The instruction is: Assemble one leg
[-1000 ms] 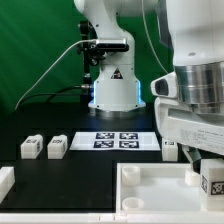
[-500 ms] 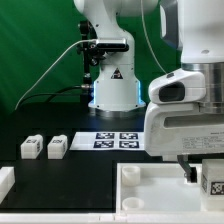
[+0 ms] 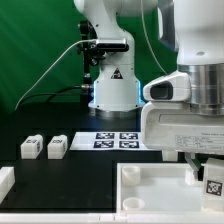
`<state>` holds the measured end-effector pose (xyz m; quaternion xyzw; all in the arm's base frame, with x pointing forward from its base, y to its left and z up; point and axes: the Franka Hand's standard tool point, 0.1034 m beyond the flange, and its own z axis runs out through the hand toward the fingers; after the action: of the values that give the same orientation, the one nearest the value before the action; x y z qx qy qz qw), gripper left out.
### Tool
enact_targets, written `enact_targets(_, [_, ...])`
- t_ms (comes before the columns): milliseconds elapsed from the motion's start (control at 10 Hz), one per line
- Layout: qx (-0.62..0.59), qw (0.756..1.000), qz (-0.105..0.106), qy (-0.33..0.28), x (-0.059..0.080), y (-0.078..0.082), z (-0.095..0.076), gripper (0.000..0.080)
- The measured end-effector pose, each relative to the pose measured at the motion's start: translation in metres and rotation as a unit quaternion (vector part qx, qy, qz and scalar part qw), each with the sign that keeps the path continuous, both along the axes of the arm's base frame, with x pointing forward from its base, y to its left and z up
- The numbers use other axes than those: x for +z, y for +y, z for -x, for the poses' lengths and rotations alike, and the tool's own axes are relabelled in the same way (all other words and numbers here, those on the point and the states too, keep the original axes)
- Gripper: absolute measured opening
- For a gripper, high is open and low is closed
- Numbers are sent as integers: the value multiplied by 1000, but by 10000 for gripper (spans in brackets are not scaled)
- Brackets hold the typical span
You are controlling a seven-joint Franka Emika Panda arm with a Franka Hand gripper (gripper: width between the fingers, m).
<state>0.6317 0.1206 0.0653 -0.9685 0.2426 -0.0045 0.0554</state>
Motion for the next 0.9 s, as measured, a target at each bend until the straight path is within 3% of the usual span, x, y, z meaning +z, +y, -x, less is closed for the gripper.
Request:
enact_targets(200, [-194, 980, -7, 31, 1, -2, -4, 297])
enact_targets(400, [-403, 911, -22, 82, 1, 1, -5, 297])
enact_targets(600, [-565, 816, -45, 110, 1, -2, -7, 297])
enact_targets(800, [-638, 759, -45, 121, 1, -3, -7, 297])
enact_targets(900, [-654, 745, -43, 123, 0, -5, -7, 297])
